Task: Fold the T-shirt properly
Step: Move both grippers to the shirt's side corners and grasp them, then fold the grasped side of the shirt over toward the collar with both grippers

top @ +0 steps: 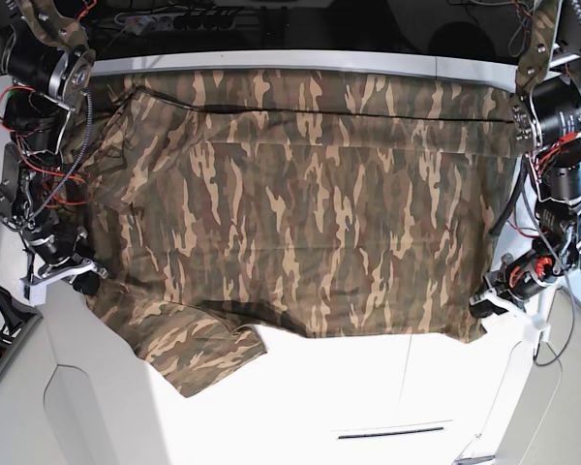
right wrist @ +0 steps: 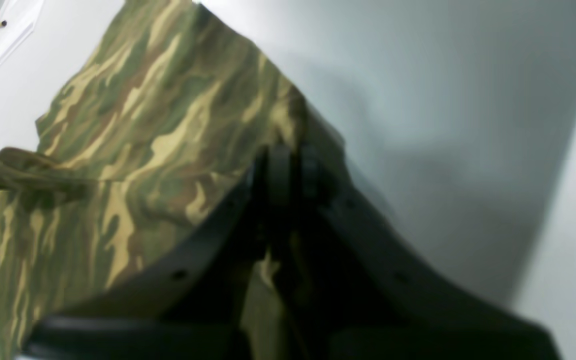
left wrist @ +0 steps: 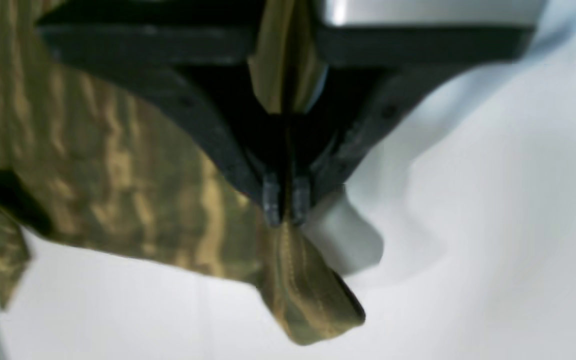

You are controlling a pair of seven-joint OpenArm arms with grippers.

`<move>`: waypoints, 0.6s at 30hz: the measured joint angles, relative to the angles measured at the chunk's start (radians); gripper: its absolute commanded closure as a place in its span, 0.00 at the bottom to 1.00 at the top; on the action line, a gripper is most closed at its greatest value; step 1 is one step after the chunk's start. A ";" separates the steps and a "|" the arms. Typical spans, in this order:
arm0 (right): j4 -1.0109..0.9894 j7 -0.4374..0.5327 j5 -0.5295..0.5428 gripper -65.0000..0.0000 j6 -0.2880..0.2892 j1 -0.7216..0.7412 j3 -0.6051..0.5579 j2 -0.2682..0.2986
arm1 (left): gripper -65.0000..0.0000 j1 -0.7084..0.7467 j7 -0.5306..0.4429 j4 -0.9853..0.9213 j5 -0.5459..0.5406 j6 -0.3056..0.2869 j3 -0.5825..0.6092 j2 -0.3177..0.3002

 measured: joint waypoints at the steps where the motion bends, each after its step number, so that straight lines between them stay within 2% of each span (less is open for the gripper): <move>1: 0.018 -0.029 0.001 1.00 0.001 0.000 0.000 0.003 | 1.00 0.000 0.018 0.014 -0.016 -0.003 0.000 -0.005; 3: 0.053 -0.079 0.040 1.00 0.006 -0.006 -0.001 0.011 | 1.00 0.001 0.082 0.044 -0.034 -0.003 0.000 -0.018; 7: 0.150 -0.119 0.110 1.00 0.017 -0.063 -0.002 0.030 | 1.00 0.001 0.209 0.093 -0.092 -0.005 0.000 -0.023; 11: 0.254 -0.139 0.114 1.00 0.017 -0.122 -0.002 0.036 | 1.00 0.022 0.252 0.148 -0.157 -0.007 0.001 -0.028; 15: 0.347 -0.143 0.171 1.00 0.021 -0.196 -0.004 0.052 | 1.00 0.088 0.365 0.250 -0.281 -0.011 0.001 -0.060; 18: 0.391 -0.162 0.190 1.00 0.022 -0.251 -0.004 0.075 | 1.00 0.149 0.380 0.348 -0.298 -0.011 0.002 -0.072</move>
